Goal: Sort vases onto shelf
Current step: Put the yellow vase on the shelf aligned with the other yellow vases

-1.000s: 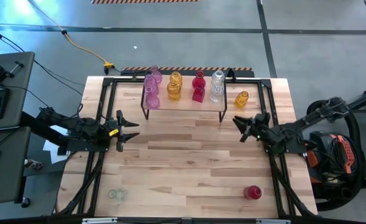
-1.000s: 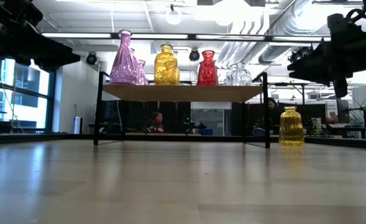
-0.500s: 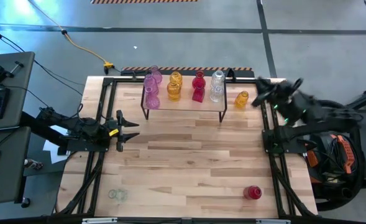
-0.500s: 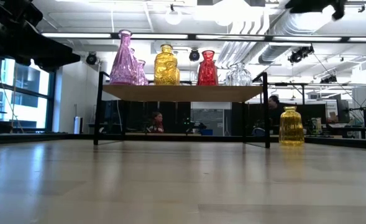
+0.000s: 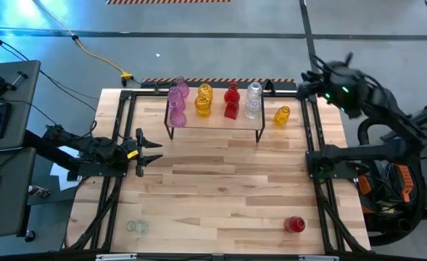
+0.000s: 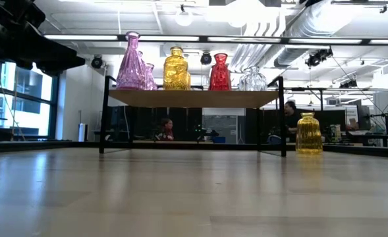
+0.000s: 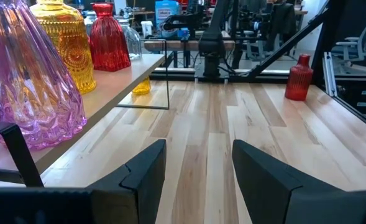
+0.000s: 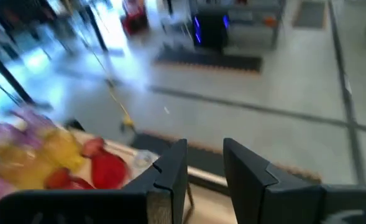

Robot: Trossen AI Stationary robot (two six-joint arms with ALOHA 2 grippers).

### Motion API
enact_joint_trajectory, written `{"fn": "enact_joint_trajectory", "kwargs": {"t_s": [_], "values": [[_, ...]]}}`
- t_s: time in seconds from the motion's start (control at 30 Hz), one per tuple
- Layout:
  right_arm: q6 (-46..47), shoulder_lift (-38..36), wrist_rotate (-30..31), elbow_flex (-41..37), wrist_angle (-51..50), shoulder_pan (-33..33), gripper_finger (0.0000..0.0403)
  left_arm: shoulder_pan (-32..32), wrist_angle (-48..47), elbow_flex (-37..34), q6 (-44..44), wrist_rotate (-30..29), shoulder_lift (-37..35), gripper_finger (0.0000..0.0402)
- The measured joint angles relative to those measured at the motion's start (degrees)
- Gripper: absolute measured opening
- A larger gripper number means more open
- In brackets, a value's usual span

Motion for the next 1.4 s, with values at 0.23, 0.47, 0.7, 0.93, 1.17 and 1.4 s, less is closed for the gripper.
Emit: {"fn": "enact_joint_trajectory", "kwargs": {"t_s": [0.23, 0.47, 0.7, 0.93, 1.17, 1.4], "values": [[-0.1, 15.7, -11.1, 15.2, -19.6, -14.2, 0.0087, 0.0, 0.0, 0.0, 0.0, 0.0, 0.0, 0.0177], [-1.0, 25.9, -24.0, 19.8, -33.6, -24.2, 0.0087, 0.0, 0.0, 0.0, 0.0, 0.0, 0.0, 0.0177], [-5.8, 30.6, -29.9, 14.3, -34.0, -27.7, 0.0087, 0.0, 0.0, 0.0, 0.0, 0.0, 0.0, 0.0177], [-7.0, 31.6, -26.5, 8.1, -33.1, -27.8, 0.0087, 0.0, 0.0, 0.0, 0.0, 0.0, 0.0, 0.0177], [-4.4, 31.5, -26.6, 3.5, -30.7, -31.7, 0.0087, 0.0, 0.0, 0.0, 0.0, 0.0, 0.0, 0.0177], [-0.1, 31.6, -28.9, 3.5, -28.8, -35.3, 0.0087, 0.0, 0.0, 0.0, 0.0, 0.0, 0.0, 0.0177]]}}
